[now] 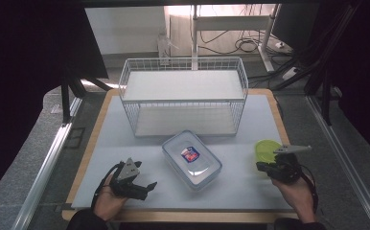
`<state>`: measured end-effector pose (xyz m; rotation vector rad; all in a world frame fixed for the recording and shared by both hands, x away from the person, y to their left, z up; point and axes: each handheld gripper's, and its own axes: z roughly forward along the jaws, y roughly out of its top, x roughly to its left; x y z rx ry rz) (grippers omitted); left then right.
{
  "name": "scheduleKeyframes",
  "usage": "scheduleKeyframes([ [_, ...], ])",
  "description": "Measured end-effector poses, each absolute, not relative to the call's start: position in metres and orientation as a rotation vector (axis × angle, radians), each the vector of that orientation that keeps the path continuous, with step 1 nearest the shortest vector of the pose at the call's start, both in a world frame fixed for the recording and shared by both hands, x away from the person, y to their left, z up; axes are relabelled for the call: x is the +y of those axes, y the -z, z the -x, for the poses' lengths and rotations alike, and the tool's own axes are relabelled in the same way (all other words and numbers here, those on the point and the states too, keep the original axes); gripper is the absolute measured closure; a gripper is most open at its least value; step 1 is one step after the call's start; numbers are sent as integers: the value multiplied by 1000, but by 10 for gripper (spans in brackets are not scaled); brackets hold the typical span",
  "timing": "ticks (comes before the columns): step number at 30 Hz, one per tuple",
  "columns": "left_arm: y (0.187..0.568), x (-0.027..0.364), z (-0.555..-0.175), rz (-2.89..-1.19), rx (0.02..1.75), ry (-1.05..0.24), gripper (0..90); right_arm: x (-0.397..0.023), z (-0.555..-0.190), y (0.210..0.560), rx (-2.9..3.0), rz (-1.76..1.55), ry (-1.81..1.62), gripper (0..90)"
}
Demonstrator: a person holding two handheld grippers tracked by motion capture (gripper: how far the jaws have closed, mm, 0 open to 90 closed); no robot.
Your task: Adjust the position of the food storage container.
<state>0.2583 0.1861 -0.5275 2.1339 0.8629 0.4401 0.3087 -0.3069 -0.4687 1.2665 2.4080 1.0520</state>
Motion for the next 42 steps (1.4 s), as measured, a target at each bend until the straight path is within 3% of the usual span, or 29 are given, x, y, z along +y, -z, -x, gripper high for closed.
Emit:
scheduleKeyframes([
  [7, 521, 193, -278, -2103, 907, -404, 112, -292, -297, 466, 2403, -1209, -1065, 888],
  [10, 516, 196, -299, -2103, 933, -447, 259, -277, -291, 469, 2423, -1177, -1054, 898],
  [15, 511, 196, -329, -2061, 947, -429, 587, -261, -284, 476, 2456, -1142, -1077, 898],
  [20, 512, 179, -364, -2046, 930, -401, 772, -243, -278, 480, 2494, -1116, -1125, 898],
  [27, 521, 164, -387, -2049, 902, -340, 829, -214, -275, 488, 2570, -1063, -1119, 884],
  [30, 522, 158, -384, -2070, 881, -328, 873, -207, -277, 490, 2562, -1073, -1108, 883],
  [42, 517, 145, -357, -2140, 850, -273, 897, -216, -292, 493, 2476, -1220, -1003, 898],
])
